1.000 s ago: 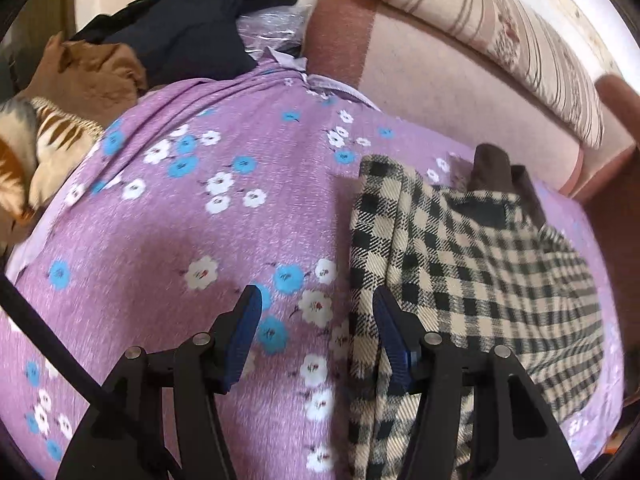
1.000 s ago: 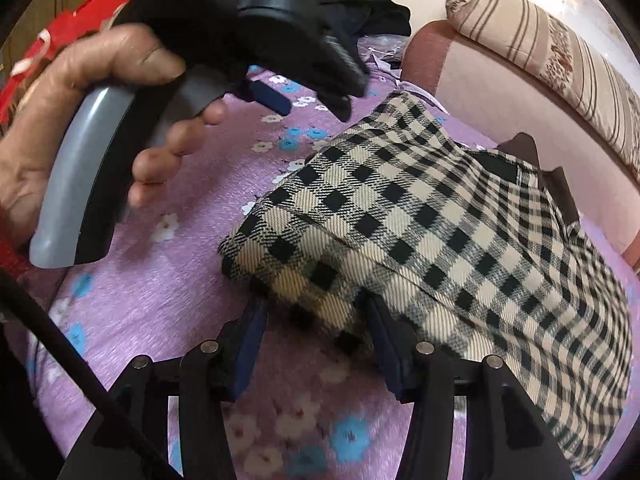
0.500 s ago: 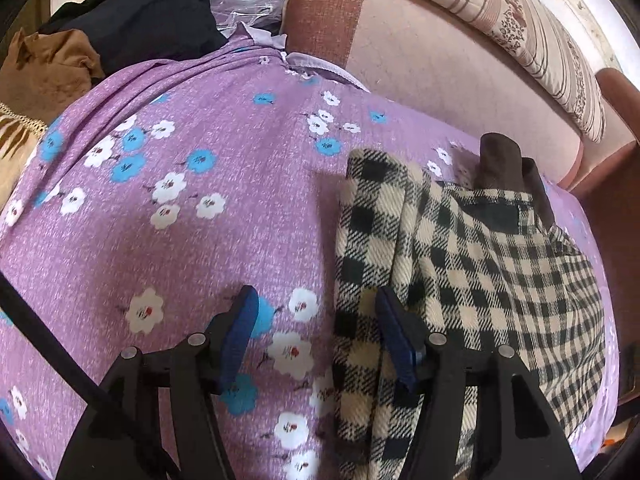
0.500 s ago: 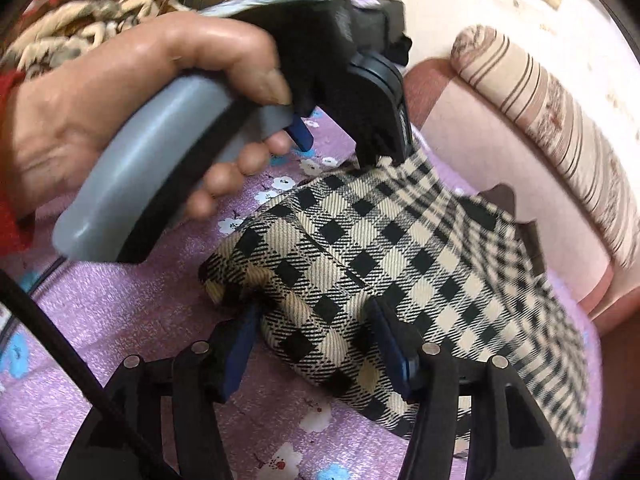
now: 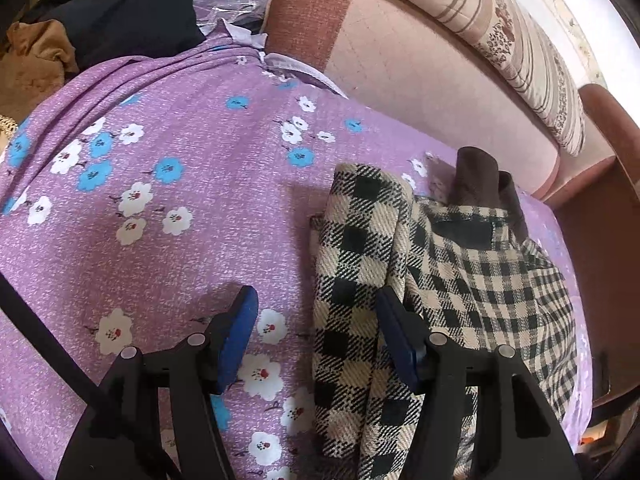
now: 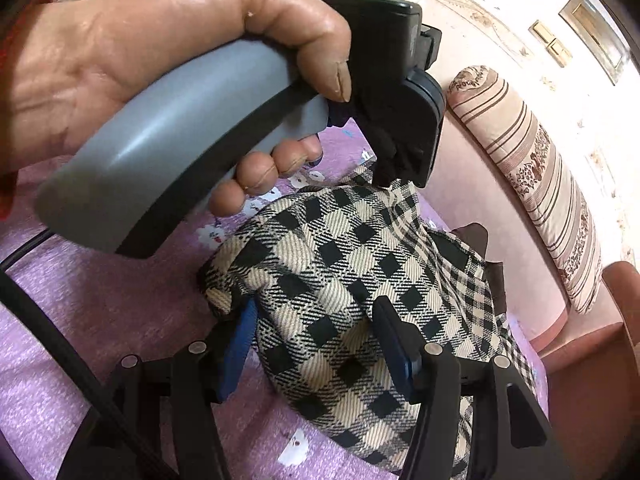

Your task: Fold large clothes

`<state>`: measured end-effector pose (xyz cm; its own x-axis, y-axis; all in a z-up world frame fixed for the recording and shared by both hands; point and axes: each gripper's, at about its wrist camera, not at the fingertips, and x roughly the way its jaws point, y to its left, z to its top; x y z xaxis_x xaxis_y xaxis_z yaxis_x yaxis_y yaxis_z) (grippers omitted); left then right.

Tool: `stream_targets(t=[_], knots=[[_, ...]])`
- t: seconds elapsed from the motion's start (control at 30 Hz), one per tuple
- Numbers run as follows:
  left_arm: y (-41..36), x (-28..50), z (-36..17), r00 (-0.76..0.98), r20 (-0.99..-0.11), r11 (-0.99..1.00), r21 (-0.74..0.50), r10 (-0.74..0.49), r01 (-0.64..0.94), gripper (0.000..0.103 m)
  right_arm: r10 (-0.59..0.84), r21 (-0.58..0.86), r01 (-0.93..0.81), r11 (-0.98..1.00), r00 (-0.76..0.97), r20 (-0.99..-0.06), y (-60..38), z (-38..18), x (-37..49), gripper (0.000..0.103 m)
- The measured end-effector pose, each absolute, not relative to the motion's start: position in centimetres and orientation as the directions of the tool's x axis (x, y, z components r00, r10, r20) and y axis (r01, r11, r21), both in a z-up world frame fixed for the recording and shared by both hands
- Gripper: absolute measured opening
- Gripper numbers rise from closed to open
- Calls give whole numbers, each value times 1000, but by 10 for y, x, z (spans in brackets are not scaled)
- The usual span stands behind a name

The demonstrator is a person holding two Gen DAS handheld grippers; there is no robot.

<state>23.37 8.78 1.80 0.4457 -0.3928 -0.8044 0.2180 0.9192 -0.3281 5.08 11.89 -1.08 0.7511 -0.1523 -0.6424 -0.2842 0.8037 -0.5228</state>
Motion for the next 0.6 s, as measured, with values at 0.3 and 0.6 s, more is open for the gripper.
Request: stream_targets(t=[0.3, 0.6], knots=[[85, 237, 15, 437, -797, 909, -347, -416, 231, 65, -149, -517, -277, 810, 755, -639, 118, -12, 51, 62], [119, 243, 37, 445, -686, 814, -535, -575, 227, 75, -180, -547, -251, 799, 767, -616, 123, -13, 41, 63]])
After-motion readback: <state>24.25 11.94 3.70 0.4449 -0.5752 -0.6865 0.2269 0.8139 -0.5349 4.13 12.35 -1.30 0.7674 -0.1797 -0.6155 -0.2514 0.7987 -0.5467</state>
